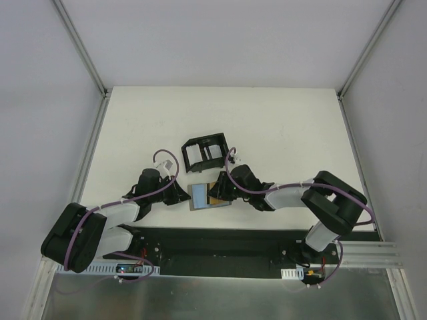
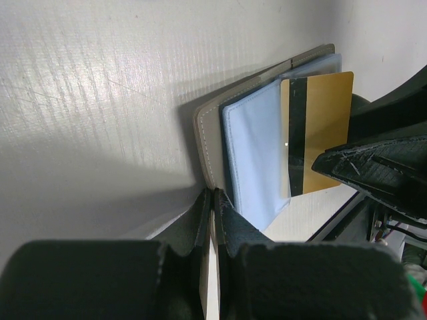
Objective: Put the credit cards into the card holder
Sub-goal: Insert the credit card into the card holder.
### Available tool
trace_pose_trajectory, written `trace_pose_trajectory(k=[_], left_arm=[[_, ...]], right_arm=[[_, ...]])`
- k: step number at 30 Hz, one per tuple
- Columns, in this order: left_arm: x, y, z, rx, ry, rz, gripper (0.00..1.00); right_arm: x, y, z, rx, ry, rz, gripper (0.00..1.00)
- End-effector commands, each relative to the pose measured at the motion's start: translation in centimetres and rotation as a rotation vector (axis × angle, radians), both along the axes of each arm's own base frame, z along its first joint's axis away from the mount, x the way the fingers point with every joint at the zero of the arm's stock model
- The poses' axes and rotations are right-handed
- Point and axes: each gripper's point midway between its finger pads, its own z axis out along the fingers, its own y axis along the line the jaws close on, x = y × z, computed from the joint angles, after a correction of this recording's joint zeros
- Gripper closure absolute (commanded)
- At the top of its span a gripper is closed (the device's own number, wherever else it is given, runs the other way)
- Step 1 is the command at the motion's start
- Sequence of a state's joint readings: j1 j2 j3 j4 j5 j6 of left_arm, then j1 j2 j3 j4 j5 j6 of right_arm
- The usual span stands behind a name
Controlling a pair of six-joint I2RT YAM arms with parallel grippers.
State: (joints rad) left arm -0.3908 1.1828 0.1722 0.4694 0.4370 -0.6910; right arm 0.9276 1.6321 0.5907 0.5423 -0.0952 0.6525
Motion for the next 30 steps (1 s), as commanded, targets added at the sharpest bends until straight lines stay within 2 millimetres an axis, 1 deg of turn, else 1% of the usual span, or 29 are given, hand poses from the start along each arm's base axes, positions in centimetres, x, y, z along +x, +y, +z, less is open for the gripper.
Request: trace_pose_trajectory(k=[1, 5, 8, 17, 19, 20, 21, 25, 28, 30], left_arm=[[-0.6, 0.8, -1.2, 0.032, 0.026, 0.012, 1.0], [-0.6, 0.8, -1.2, 0.033, 0.023, 0.013, 1.0], [-0.6, 0.8, -1.2, 0.032, 0.024, 0.013, 1.0], [-0.6, 0.8, -1.3, 0.037, 0.026, 0.013, 1.0], [-0.6, 0.8, -1.3, 0.038, 0.027, 0.014, 1.0], [-0.6, 0.8, -1.3, 0.039, 0.026, 0.013, 1.0], [-0.6, 0.8, -1.3, 0.038, 0.026, 0.014, 1.0], [-0.5, 0.9, -1.4, 0.042, 0.028, 0.015, 1.0], [-0.4, 0.9, -1.4, 0.046, 0.025, 0.019, 1.0], [-0.4, 1.0, -1.4, 0.049, 0.024, 0.018, 1.0]], right_arm=[[-0.2, -1.8, -1.4, -0.083, 0.001, -0.021, 0.61], [0.0, -2.0, -1.2, -0.088, -0.006, -0.036, 0.61], [0.0, -2.1, -1.2, -0.091, -0.007, -0.038, 0.65], [0.3, -2.3, -0.8, -0.087, -0.022, -0.047, 0.69], [0.4, -2.4, -0.7, -0.085, -0.024, -0.056, 0.74], [0.5, -2.5, -0.5, -0.083, -0.027, -0.056, 0.78], [0.4, -2.4, -0.5, -0.081, -0.028, -0.051, 0.85], [0.4, -2.3, -0.3, -0.069, -0.022, -0.041, 0.98], [0.5, -2.1, 0.2, -0.051, -0.024, -0.034, 0.99], [0.7, -2.0, 1.1, -0.033, -0.035, -0.025, 1.0]])
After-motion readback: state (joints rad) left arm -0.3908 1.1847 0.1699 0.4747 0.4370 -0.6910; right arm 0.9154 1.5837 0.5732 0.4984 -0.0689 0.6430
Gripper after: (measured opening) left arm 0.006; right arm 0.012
